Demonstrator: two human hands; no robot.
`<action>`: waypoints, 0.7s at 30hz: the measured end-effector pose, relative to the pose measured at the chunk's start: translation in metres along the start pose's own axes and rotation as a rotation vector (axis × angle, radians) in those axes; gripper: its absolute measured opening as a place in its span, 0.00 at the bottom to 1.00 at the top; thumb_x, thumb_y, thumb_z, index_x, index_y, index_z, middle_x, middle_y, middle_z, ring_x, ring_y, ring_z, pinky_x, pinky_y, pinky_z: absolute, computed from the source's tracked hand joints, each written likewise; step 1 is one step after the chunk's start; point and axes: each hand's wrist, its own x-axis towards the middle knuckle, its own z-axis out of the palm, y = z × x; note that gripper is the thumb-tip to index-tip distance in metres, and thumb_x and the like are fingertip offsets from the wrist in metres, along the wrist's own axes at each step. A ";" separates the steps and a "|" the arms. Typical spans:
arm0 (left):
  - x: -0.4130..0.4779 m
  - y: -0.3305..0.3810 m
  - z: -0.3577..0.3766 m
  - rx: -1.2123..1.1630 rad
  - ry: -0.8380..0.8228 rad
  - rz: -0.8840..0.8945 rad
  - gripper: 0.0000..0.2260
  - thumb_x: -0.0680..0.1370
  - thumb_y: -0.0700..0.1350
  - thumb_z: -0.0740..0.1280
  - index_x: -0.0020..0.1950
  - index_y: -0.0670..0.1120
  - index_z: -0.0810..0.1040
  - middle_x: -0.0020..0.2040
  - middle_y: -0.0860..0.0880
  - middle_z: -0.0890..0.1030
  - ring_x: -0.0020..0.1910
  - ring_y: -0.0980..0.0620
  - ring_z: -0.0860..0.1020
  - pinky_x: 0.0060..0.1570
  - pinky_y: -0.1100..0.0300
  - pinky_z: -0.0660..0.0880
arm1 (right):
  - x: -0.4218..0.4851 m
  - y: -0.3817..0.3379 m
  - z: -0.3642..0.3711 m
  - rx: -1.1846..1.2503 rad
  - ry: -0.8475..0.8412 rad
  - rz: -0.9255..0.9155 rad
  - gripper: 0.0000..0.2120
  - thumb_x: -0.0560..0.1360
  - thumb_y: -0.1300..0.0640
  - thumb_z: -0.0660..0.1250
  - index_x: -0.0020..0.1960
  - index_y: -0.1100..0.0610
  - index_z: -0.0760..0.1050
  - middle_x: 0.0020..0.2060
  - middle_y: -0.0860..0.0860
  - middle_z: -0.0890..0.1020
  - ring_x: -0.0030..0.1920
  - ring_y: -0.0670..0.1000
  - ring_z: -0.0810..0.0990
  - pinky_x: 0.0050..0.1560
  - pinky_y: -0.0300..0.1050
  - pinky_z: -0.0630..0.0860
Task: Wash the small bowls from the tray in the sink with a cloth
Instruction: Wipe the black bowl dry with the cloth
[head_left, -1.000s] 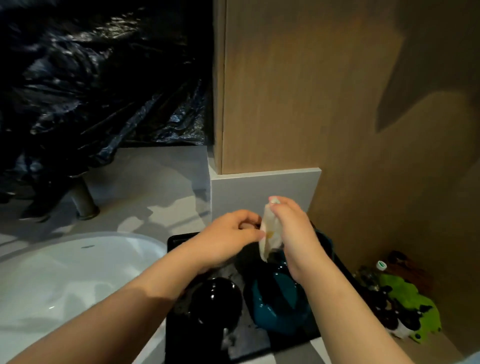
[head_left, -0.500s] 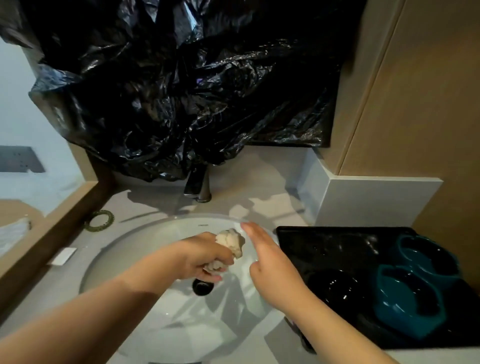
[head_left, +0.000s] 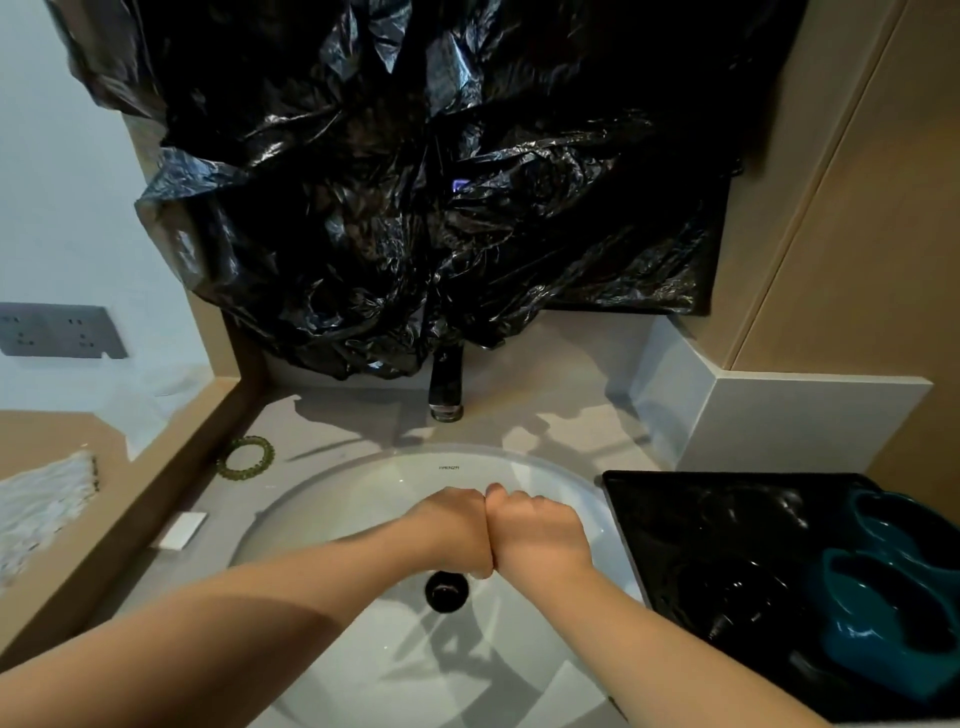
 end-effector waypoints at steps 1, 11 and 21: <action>0.007 -0.001 0.004 0.074 0.040 0.023 0.08 0.74 0.43 0.65 0.51 0.47 0.68 0.43 0.49 0.75 0.46 0.49 0.75 0.43 0.59 0.74 | 0.004 0.000 0.000 0.031 -0.035 0.034 0.15 0.74 0.62 0.61 0.60 0.60 0.68 0.54 0.56 0.80 0.54 0.60 0.79 0.45 0.48 0.71; 0.018 0.000 -0.011 0.621 0.295 0.315 0.11 0.78 0.40 0.59 0.60 0.42 0.71 0.53 0.44 0.80 0.51 0.42 0.79 0.40 0.55 0.67 | 0.011 0.021 -0.010 0.650 -0.318 0.173 0.05 0.72 0.58 0.58 0.48 0.55 0.69 0.42 0.51 0.75 0.40 0.52 0.74 0.36 0.42 0.69; 0.015 0.005 0.004 0.401 0.302 0.255 0.11 0.78 0.46 0.60 0.60 0.45 0.69 0.52 0.47 0.80 0.51 0.43 0.79 0.41 0.57 0.67 | -0.009 0.044 -0.004 1.318 -0.599 0.352 0.06 0.70 0.64 0.63 0.40 0.55 0.68 0.24 0.48 0.64 0.23 0.46 0.55 0.23 0.37 0.53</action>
